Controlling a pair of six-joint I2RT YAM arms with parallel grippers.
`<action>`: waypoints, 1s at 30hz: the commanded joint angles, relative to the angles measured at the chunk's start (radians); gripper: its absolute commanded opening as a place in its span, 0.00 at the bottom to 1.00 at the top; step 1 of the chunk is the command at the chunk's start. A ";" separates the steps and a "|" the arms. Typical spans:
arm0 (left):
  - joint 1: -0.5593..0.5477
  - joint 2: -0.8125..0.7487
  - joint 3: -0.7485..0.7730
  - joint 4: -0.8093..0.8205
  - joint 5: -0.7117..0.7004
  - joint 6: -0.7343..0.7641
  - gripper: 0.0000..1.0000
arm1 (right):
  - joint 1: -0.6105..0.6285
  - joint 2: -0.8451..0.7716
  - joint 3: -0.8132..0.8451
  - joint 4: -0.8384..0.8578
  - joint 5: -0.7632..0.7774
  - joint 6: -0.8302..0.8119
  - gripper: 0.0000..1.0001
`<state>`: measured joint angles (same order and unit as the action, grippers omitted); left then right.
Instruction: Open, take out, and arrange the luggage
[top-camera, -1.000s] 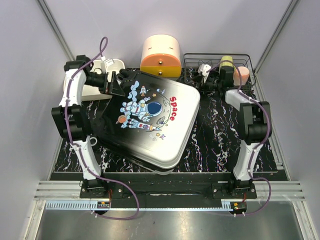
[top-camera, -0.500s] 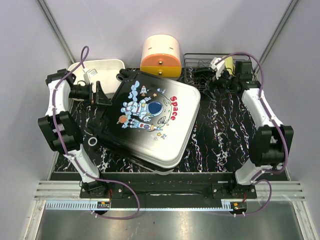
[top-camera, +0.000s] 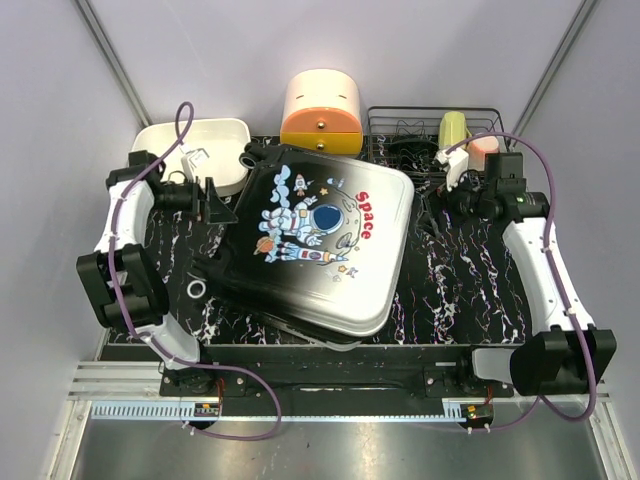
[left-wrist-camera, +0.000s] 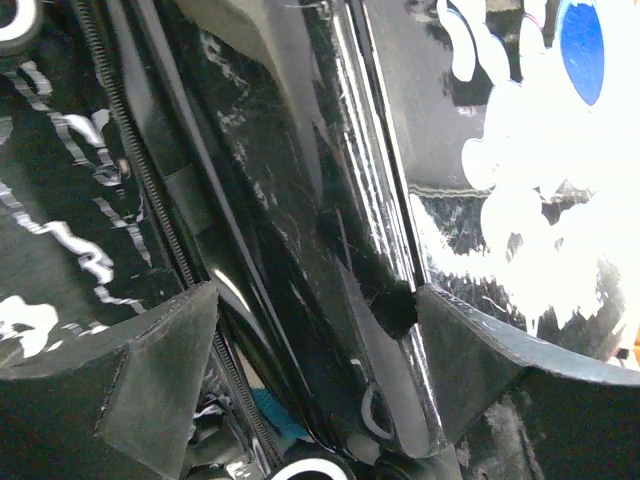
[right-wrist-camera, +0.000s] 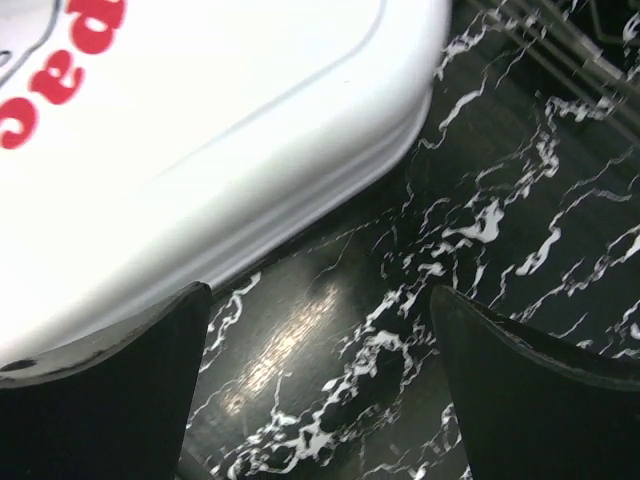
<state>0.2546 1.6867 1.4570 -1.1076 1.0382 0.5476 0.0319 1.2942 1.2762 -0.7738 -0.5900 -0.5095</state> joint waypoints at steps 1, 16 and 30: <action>-0.178 0.025 -0.132 -0.097 -0.053 0.040 0.83 | 0.003 -0.078 -0.021 -0.088 0.038 0.101 1.00; -0.506 -0.087 -0.357 0.607 0.076 -0.721 0.84 | -0.093 -0.110 0.172 -0.200 0.282 0.278 1.00; -0.745 0.080 -0.374 1.422 -0.162 -1.356 0.86 | -0.136 0.013 0.365 -0.337 0.292 0.256 1.00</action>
<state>-0.3759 1.6360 1.0077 0.0139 1.1137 -0.7044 -0.0795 1.2716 1.5761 -1.0340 -0.2741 -0.2726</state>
